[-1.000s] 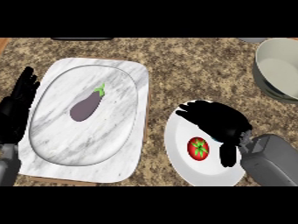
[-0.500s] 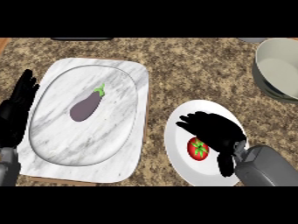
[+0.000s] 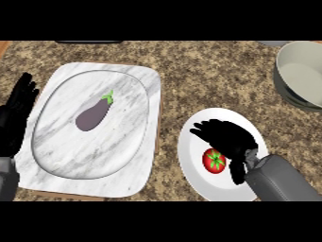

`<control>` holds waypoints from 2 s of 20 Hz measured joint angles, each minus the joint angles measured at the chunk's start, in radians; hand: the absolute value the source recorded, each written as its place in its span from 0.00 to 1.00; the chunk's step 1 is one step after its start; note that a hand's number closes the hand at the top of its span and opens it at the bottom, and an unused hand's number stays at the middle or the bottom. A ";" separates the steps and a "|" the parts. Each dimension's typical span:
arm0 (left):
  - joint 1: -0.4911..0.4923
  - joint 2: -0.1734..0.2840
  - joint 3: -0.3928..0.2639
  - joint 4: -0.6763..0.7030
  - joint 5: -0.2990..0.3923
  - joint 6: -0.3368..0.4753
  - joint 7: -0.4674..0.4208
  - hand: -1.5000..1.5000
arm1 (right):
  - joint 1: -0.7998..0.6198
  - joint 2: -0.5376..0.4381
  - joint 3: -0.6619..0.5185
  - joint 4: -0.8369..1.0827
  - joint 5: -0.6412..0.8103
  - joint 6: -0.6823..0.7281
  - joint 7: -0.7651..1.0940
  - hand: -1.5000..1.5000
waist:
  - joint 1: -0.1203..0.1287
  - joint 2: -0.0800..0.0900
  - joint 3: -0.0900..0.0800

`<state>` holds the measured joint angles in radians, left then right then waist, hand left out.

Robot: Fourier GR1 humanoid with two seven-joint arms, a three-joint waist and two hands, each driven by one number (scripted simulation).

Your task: Pick the tomato from the plate and place it in the bowl

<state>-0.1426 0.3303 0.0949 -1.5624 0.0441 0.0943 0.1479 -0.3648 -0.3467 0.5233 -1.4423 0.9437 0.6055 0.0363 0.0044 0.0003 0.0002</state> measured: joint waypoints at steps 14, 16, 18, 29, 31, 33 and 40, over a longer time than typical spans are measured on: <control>-0.022 -0.033 0.030 0.046 -0.024 -0.028 -0.028 0.50 | -0.026 0.100 -0.025 0.147 0.099 -0.066 -0.120 1.00 | -0.004 -0.011 -0.007; -0.005 -0.037 0.032 0.032 -0.025 -0.035 -0.032 0.50 | -0.022 0.105 -0.036 0.163 0.106 -0.094 -0.147 1.00 | -0.003 -0.012 -0.007; -0.007 -0.044 0.028 0.030 -0.034 -0.031 -0.031 0.50 | -0.032 0.134 -0.070 0.185 0.110 -0.118 -0.123 1.00 | -0.002 -0.010 -0.006; -0.025 -0.049 0.018 0.021 -0.039 -0.030 -0.031 0.50 | -0.249 0.175 -0.616 0.388 0.095 -0.340 0.551 1.00 | 0.021 0.022 -0.001; -0.039 -0.052 0.008 0.017 -0.041 -0.033 -0.026 0.50 | -0.327 0.176 -0.655 0.429 0.134 -0.391 0.675 1.00 | 0.038 0.023 -0.001; -0.038 -0.058 -0.002 0.022 -0.042 -0.039 -0.029 0.50 | -0.404 0.162 -0.677 0.469 0.184 -0.446 0.776 1.00 | 0.052 0.024 -0.001; -0.055 -0.061 -0.009 0.022 -0.047 -0.039 -0.010 0.50 | -0.646 0.093 -0.663 0.540 0.397 -0.591 0.995 1.00 | 0.058 0.017 -0.002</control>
<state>-0.1976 0.2692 0.0856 -1.5407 -0.0025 0.0555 0.1378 -1.0109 -0.2532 -0.1400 -0.9018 1.3411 0.0141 1.0316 0.0626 0.0170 -0.0015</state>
